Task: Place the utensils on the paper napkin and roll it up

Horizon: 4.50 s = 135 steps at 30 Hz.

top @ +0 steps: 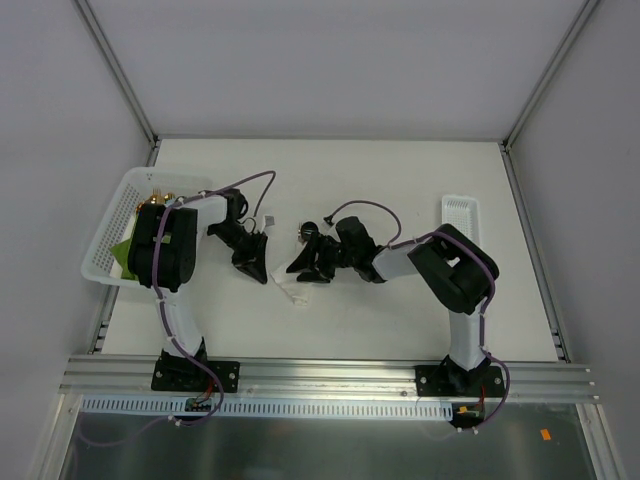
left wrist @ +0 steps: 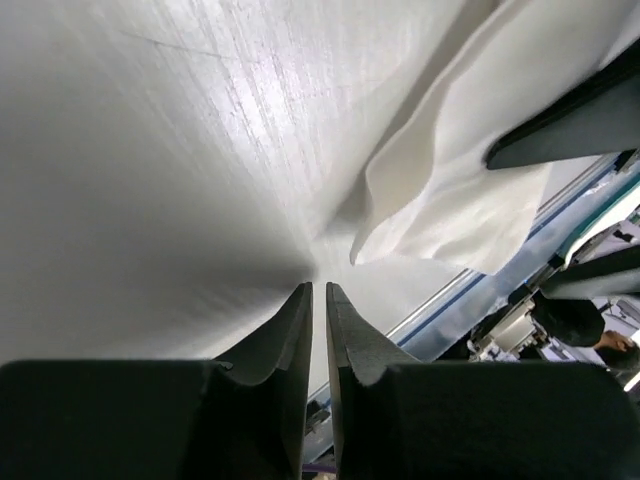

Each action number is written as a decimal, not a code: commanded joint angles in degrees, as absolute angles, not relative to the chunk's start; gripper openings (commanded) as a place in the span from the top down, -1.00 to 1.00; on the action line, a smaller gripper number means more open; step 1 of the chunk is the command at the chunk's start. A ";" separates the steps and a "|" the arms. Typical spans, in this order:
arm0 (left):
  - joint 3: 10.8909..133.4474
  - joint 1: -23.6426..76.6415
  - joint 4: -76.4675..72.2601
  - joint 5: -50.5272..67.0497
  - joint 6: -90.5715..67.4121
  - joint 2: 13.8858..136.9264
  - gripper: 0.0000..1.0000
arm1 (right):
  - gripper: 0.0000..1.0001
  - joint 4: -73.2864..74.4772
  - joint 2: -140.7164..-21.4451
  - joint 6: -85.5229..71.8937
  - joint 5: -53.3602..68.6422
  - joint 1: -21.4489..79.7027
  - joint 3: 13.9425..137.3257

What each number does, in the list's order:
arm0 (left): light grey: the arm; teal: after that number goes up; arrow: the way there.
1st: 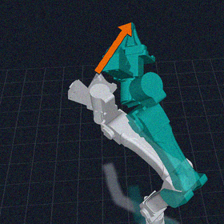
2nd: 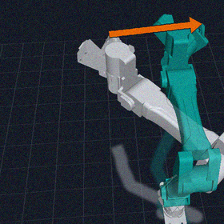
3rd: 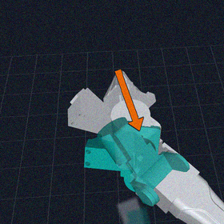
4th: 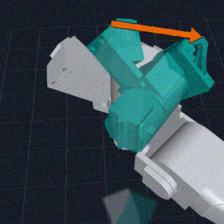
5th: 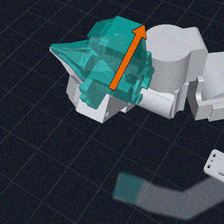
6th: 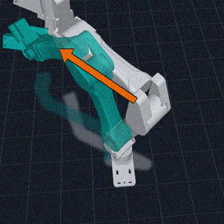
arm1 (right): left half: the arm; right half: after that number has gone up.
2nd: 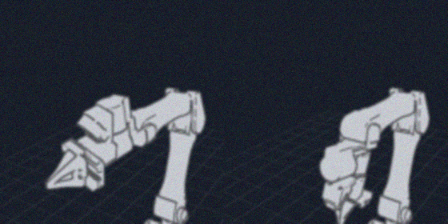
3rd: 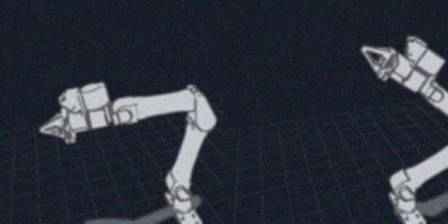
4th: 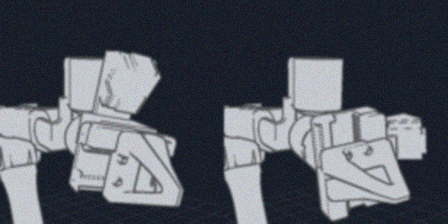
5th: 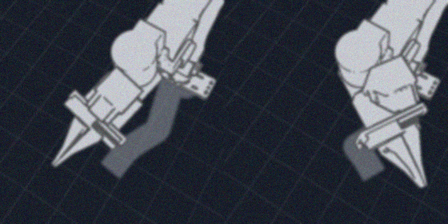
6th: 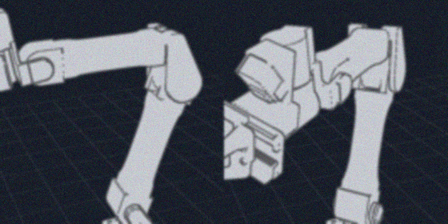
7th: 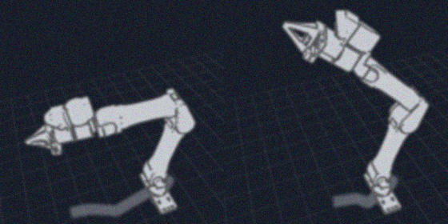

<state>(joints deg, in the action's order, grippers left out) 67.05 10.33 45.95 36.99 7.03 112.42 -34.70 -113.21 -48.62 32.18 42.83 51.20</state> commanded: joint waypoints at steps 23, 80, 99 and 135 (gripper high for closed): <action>79.54 17.93 28.48 57.57 -11.07 118.30 0.81 | -0.17 -26.19 -118.12 -43.95 32.25 42.27 49.22; 69.44 15.64 31.72 47.56 -5.10 112.42 0.94 | 0.06 -19.60 -115.84 -38.67 37.71 47.11 47.81; 69.78 17.40 32.70 35.60 -4.39 118.91 0.99 | -0.04 -17.94 -106.18 -37.36 37.27 46.41 48.60; 70.31 17.40 33.75 35.42 -3.25 121.11 1.00 | -0.02 -2.29 -109.51 -28.56 26.11 36.83 59.59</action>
